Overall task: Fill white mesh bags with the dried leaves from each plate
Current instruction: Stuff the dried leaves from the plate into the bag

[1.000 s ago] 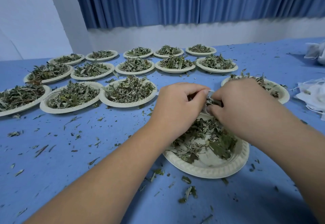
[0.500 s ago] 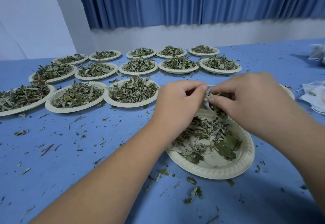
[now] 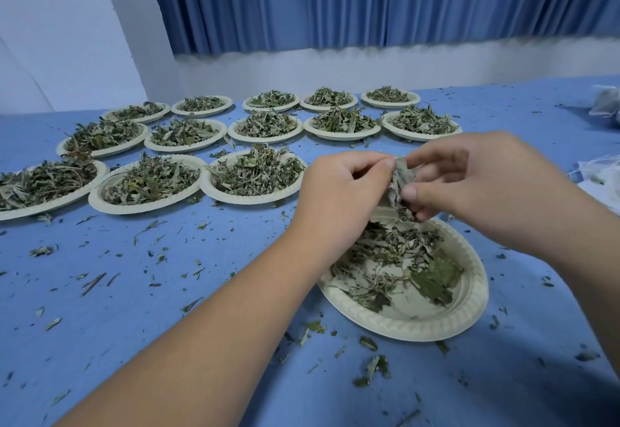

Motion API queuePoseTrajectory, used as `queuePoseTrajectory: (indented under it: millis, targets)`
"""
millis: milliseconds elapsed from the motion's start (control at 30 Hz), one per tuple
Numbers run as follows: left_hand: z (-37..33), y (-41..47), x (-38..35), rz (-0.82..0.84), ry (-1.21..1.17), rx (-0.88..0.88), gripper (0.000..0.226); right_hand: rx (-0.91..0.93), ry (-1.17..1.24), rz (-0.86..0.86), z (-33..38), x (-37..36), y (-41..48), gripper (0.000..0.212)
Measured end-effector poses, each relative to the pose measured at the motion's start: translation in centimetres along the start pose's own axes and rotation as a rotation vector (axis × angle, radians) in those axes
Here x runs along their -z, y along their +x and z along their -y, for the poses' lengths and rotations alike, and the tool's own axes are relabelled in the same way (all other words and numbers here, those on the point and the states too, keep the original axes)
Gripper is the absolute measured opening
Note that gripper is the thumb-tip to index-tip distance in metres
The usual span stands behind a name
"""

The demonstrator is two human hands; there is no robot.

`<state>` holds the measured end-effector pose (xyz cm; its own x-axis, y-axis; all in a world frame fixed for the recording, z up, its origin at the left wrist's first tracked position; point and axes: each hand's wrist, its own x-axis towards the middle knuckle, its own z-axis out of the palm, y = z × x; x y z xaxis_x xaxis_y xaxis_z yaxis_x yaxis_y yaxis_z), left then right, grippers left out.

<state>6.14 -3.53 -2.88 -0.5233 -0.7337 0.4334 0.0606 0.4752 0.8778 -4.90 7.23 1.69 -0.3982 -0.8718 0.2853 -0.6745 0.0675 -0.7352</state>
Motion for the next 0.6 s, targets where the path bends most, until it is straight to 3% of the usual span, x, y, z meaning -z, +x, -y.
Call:
queuePoseTrajectory:
  millis: [133, 267, 367, 467, 600]
  targets:
    - [0.1, 0.1, -0.1, 0.004, -0.051, 0.013, 0.014, 0.009, -0.007, -0.124, -0.3, -0.8, 0.2, 0.019]
    - [0.0, 0.2, -0.1, 0.019, -0.122, 0.045, 0.015, 0.142, -0.244, -0.232, -0.7, -1.1, 0.4, 0.020]
    - [0.0, 0.1, 0.0, 0.030, -0.185, 0.069, 0.014, 0.214, -0.379, -0.257, -0.6, -1.2, 0.3, 0.006]
    - [0.0, 0.1, 0.0, 0.023, -0.186, 0.069, 0.015, 0.243, -0.521, -0.242, -0.7, -1.4, 0.3, 0.009]
    - [-0.2, 0.1, -0.2, 0.041, -0.210, 0.075, 0.016, 0.261, -0.451, -0.277, -0.7, -1.9, 0.4, 0.008]
